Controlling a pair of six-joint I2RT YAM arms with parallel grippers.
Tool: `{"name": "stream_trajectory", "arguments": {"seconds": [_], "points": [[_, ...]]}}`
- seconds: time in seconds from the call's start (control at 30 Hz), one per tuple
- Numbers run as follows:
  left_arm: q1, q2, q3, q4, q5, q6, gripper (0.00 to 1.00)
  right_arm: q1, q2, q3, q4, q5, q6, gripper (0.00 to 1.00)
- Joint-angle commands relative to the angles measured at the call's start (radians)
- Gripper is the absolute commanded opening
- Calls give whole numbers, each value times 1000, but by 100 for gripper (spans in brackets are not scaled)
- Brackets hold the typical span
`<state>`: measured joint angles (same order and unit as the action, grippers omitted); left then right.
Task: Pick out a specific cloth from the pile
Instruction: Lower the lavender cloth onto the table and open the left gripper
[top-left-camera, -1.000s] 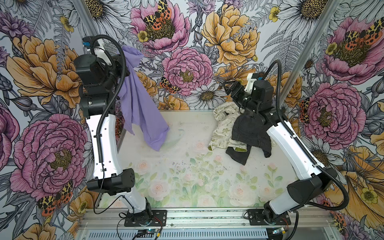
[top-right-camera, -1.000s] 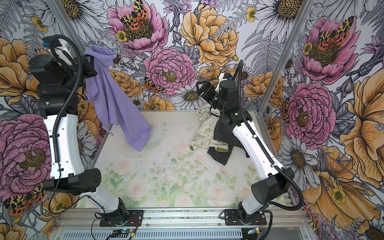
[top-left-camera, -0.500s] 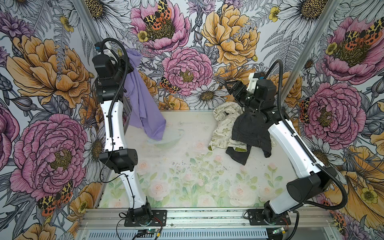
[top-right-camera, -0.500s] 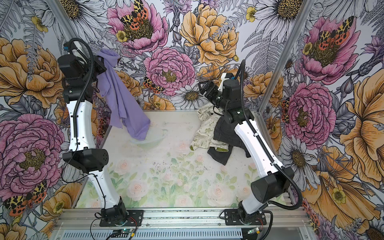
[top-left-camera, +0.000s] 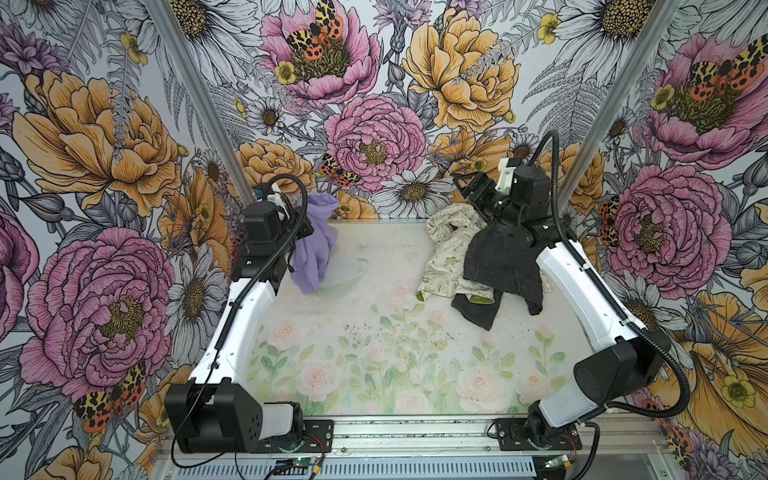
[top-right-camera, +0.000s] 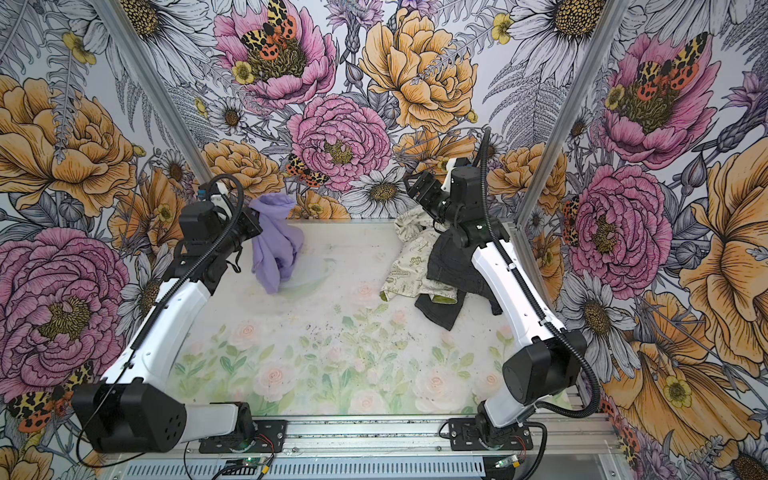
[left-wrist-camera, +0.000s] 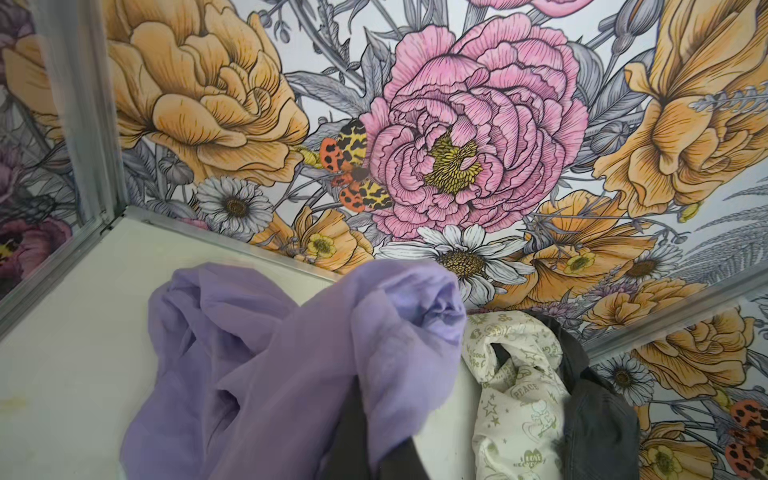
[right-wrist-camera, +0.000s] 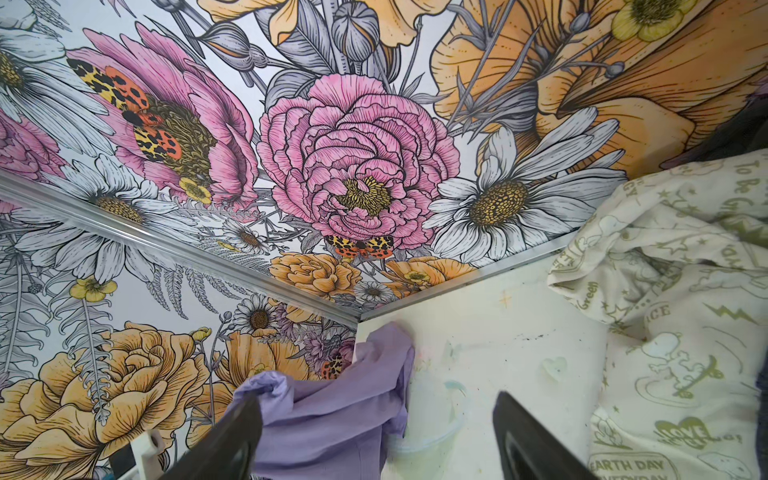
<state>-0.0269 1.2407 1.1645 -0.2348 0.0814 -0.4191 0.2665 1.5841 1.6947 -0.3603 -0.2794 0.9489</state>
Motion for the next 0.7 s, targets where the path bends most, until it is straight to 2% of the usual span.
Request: {"name": "stream_trajectory", "arguments": {"seconds": [0.0,0.27,0.43,0.5,0.57,0.67], "points": [[-36,-108,-155,21,-93,-71,0,-9,-26,-15,14,-29,-13,87],[-68,-411,-531,-67,-225,-313,0,-11,-6,-28,15,-54,-6,87],[-67,-525,-667,-137,-283,-429,1,-11,-2,-35,14,-68,-6,87],[-64,-549,-697,-170,-317,-461,10,-11,-8,-44,15,-70,-7,87],[-65,-557,-706,-205,-318,-474,27,-11,-20,-60,15,-69,-7,87],[-63,-555,-657,-276,-330,-457,43,-12,-41,-88,15,-60,-12,87]]}}
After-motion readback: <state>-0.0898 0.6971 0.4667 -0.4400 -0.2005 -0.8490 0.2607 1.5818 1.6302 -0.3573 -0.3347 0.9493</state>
